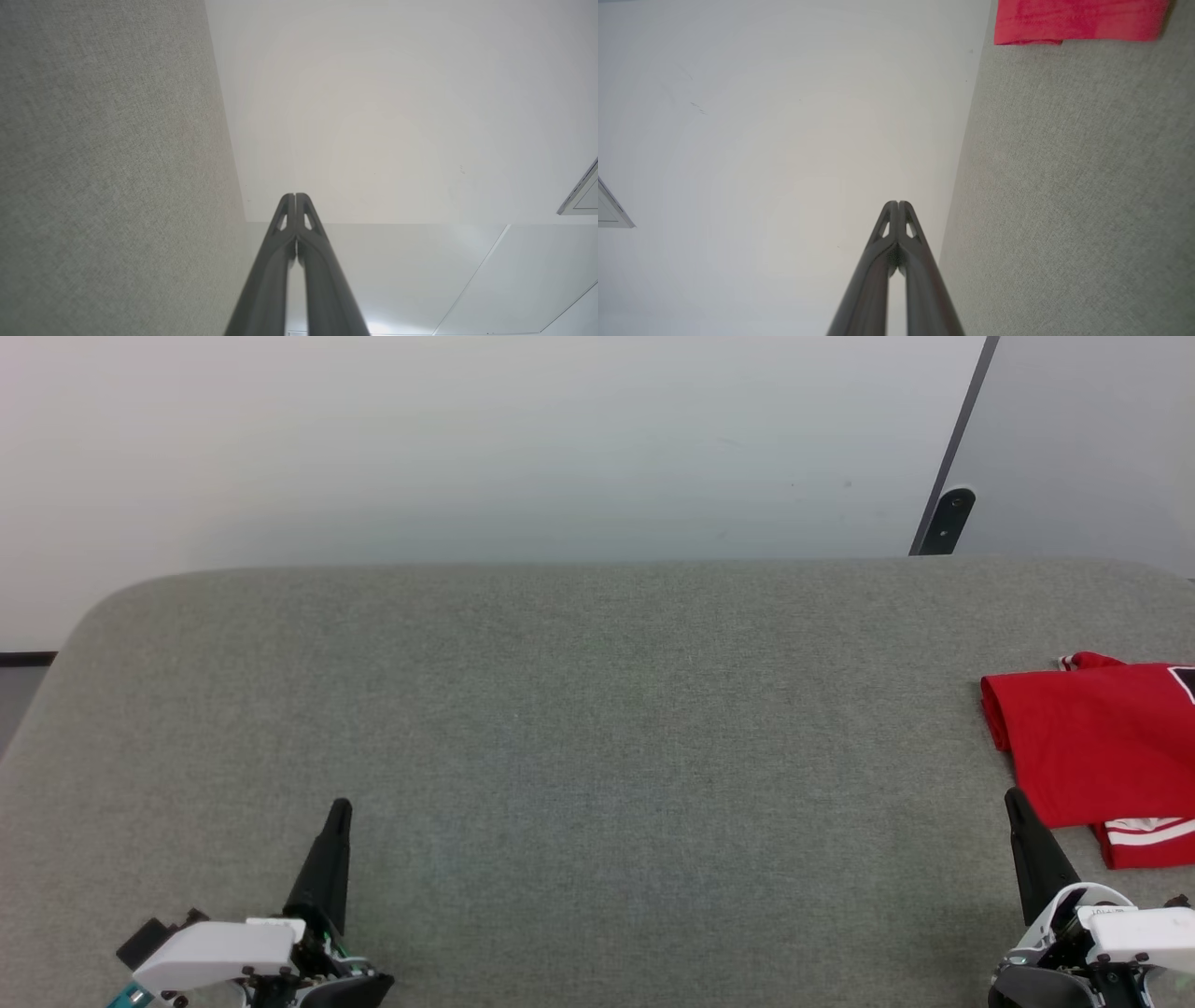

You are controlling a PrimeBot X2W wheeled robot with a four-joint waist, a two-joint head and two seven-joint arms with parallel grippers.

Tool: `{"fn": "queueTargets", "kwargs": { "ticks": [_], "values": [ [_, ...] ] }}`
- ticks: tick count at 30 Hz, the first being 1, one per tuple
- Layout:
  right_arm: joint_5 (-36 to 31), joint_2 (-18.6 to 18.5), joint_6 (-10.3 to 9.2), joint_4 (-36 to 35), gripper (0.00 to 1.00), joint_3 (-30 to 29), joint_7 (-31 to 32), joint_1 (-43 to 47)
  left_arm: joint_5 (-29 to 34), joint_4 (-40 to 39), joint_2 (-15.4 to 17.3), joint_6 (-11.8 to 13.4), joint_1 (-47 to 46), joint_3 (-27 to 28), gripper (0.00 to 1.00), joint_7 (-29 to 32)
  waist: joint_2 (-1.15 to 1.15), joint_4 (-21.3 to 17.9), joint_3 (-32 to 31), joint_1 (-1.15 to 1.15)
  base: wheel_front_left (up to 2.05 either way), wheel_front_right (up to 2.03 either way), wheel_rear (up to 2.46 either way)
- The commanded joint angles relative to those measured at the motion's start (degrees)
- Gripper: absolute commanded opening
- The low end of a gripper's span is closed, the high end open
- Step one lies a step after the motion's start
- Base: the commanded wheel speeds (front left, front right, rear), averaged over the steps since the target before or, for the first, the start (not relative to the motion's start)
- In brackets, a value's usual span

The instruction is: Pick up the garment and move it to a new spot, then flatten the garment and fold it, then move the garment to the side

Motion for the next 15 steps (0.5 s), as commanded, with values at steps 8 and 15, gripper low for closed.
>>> {"fn": "queueTargets", "kwargs": {
  "ticks": [8,15],
  "values": [
    [0.28,0.19,-0.02,0.0,0.0,-0.05,-0.13,-0.23,-0.18,0.05,-0.06,-0.33,-0.52,0.12,0.0,0.11,0.0,0.0,0.0,0.0,0.0,0.0,0.0],
    [0.28,0.19,-0.02,0.0,0.0,-0.05,-0.13,-0.23,-0.18,0.05,-0.06,-0.33,-0.52,0.12,0.0,0.1,0.0,0.0,0.0,0.0,0.0,0.0,0.0]
  ]
}}
